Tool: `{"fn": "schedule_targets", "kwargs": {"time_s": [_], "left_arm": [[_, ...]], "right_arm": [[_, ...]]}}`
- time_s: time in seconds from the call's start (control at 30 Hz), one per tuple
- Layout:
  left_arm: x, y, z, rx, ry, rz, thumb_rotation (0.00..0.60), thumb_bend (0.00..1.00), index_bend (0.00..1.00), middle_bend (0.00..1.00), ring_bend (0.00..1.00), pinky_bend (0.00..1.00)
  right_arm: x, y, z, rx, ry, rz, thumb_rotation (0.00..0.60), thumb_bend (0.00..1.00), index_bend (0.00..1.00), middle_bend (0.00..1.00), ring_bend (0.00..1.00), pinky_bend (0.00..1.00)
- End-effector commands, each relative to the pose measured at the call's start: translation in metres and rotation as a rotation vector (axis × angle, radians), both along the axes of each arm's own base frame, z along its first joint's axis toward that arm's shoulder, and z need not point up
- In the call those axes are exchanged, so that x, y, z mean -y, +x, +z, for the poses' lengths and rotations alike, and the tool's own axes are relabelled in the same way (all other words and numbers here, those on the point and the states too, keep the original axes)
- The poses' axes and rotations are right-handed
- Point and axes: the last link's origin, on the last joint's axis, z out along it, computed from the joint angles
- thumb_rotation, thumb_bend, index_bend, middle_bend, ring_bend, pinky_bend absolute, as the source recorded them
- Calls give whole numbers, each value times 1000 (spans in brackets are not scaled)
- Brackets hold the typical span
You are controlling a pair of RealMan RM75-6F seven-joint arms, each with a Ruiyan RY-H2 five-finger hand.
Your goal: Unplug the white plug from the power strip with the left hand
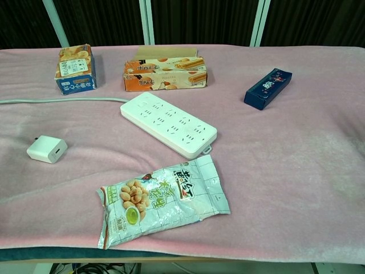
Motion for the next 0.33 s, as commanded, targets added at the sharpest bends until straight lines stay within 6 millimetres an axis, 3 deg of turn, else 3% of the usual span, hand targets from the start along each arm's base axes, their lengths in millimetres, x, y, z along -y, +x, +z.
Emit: {"fn": "schedule_targets", "kwargs": {"time_s": [0.03,0.2,0.33], "left_arm": [[27,-9,3,69,37,0,600,109,119,104,0,0],[42,-7,7,84,52,-21,600,114,119,105,0,0],[48,-6,8,80,53,-31,600,114,119,105,0,0]], "right_arm": [[-23,7,-10,21,25,18,600,214,0,4,19,63],[-40,13,-19,18,42,40,600,215,0,4,19,63],[-42,15,-22,10,52,52,600,215,0,4,20,63]]}}
